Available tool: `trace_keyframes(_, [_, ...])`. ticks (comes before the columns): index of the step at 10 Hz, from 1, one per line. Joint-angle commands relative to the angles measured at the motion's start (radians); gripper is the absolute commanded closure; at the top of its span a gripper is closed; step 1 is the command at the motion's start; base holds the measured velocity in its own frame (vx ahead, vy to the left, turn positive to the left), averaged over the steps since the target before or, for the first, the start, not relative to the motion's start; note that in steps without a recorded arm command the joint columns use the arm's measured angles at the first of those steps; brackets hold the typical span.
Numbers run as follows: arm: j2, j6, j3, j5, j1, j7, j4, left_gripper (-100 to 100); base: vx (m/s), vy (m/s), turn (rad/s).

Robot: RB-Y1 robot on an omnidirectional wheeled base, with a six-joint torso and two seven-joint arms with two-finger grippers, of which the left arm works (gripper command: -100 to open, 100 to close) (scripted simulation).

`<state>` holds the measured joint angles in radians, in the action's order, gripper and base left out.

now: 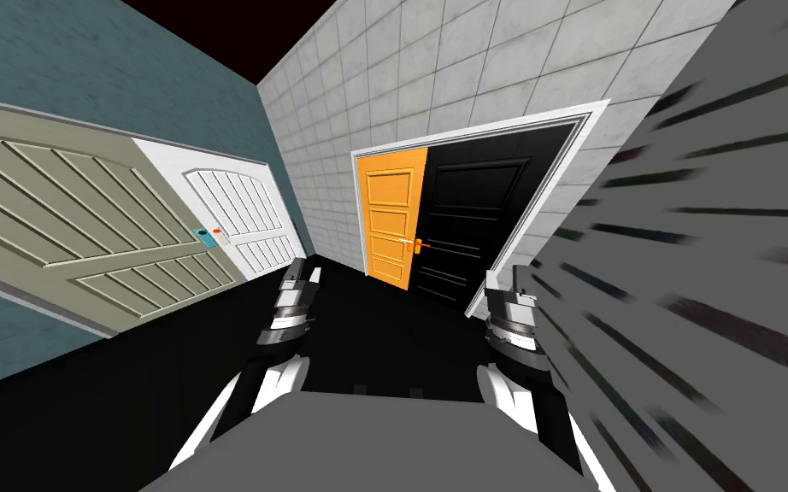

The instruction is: Pull the door open

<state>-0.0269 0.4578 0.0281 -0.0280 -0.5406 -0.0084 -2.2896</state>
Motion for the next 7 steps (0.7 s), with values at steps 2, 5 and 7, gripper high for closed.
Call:
trace_keyframes(2, [-0.016, -0.005, -0.001, 0.005, 0.024, 0.01, 0.047, -100, 0.12, -0.044, -0.083])
trace_keyframes(5, [-0.034, -0.011, -0.003, 0.011, 0.054, 0.023, 0.105, -100, 0.171, -0.019, -0.082])
trace_keyframes(7, [-0.048, -0.016, -0.005, 0.016, 0.077, 0.033, 0.15, -100, 0.137, -0.027, -0.084])
